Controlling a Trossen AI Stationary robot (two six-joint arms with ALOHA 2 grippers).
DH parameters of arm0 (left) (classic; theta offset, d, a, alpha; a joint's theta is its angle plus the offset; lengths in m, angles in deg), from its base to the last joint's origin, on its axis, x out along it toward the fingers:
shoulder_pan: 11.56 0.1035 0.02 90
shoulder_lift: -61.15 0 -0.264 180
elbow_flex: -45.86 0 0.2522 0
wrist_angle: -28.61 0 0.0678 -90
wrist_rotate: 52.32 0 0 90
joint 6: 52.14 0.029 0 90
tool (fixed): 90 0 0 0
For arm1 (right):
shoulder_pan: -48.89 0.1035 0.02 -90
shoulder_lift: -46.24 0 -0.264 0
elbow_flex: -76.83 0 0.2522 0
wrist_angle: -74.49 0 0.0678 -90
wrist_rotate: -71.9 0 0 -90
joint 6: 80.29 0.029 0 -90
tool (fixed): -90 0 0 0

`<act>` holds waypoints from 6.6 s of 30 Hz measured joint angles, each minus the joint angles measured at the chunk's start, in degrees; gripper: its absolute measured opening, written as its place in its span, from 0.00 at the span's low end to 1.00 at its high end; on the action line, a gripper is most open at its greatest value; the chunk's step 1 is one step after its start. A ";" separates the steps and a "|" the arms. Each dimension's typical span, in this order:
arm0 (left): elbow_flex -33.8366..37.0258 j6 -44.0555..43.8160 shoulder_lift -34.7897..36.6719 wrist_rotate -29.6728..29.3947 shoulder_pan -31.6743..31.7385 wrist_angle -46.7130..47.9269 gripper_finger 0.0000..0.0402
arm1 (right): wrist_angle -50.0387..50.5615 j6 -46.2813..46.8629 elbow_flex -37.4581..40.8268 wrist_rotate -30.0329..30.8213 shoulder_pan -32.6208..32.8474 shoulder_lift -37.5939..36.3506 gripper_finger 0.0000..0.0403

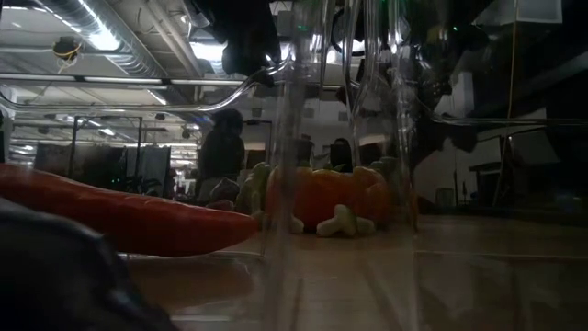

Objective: Sort produce into baskets
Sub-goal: Put the right yellow lemon into the right transparent bin

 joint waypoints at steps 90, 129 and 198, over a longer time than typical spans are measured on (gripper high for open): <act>0.00 -0.04 0.00 0.01 -0.13 -0.05 0.68 | 25.84 36.46 -5.74 -26.10 6.17 1.18 0.91; 0.00 -0.08 -0.01 0.02 -0.12 -0.04 0.68 | 25.24 40.30 -8.26 -22.68 5.95 1.92 0.51; 0.00 1.48 -0.02 0.00 -0.04 -0.15 0.68 | 36.49 72.53 -27.89 -15.60 39.32 13.09 0.51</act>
